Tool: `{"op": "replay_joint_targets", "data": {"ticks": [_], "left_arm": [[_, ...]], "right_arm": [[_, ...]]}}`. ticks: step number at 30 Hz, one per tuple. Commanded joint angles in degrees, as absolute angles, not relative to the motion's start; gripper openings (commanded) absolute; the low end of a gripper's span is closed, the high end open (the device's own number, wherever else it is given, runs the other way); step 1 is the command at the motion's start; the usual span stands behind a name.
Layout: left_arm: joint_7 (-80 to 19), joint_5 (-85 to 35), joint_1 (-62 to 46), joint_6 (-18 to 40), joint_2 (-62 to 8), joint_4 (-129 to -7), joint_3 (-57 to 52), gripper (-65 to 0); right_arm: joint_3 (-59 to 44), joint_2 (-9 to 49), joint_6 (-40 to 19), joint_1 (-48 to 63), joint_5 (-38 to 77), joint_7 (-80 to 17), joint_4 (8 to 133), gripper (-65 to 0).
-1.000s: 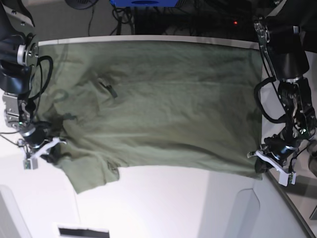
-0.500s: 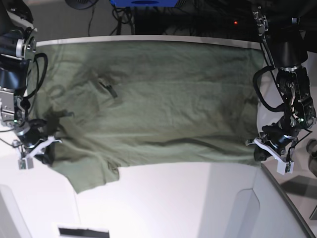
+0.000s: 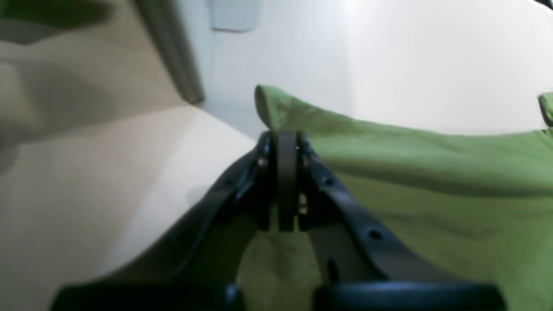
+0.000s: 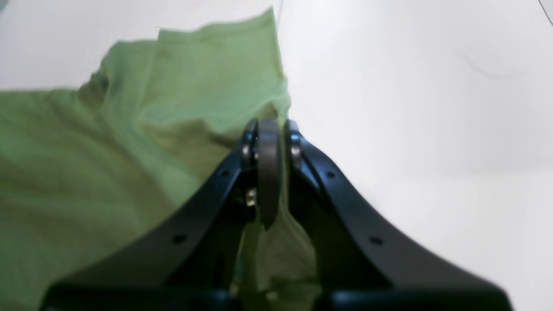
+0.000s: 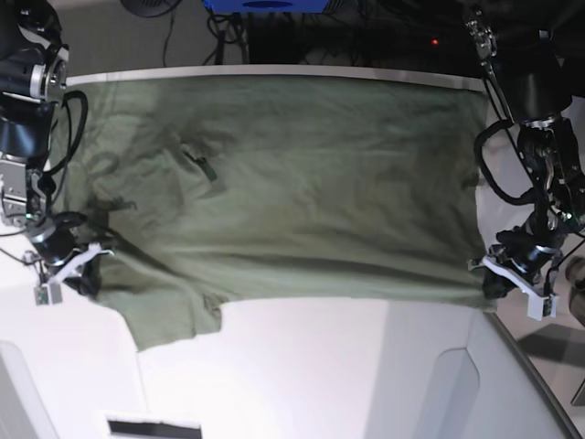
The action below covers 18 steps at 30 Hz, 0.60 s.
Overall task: Layout the t-shirt on the table in an organized manner, then fold the t-shirt properly
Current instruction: 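Grasp the hem corners with both grippers and lift them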
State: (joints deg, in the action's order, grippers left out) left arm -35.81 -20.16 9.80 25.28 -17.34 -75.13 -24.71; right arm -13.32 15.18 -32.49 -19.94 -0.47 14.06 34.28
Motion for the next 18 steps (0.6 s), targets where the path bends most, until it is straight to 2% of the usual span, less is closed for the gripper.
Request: {"op": "replay_joint_targets", "data": {"ticks": [1,9,15,18], "left_arm": [[-34.6,-21.1,10.3,25.3,-18.4,-77.2,-24.7,-65.0],[-34.5,-21.1,4.4,25.3,-18.4,-78.3,-24.3,-65.0],[-34.5,-21.2,1.7,25.3,-18.5,-78.3,-24.7,-65.0],[-34.5,-21.2,0.2,25.3,-18.7,-78.3,-24.7,-65.0]], "right_arm": [[-13.6,16.1,-32.7,-21.3,0.1,15.9,35.2,-65.0],[-13.6,16.1,-32.7,-18.9,0.1,15.9,35.4,-65.0],[-13.7,16.1,-32.7,-14.9,0.3,15.3,40.5,-65.0],[-13.8,16.1,-32.7,-13.4,0.5,10.2,43.4,-65.0]]}}
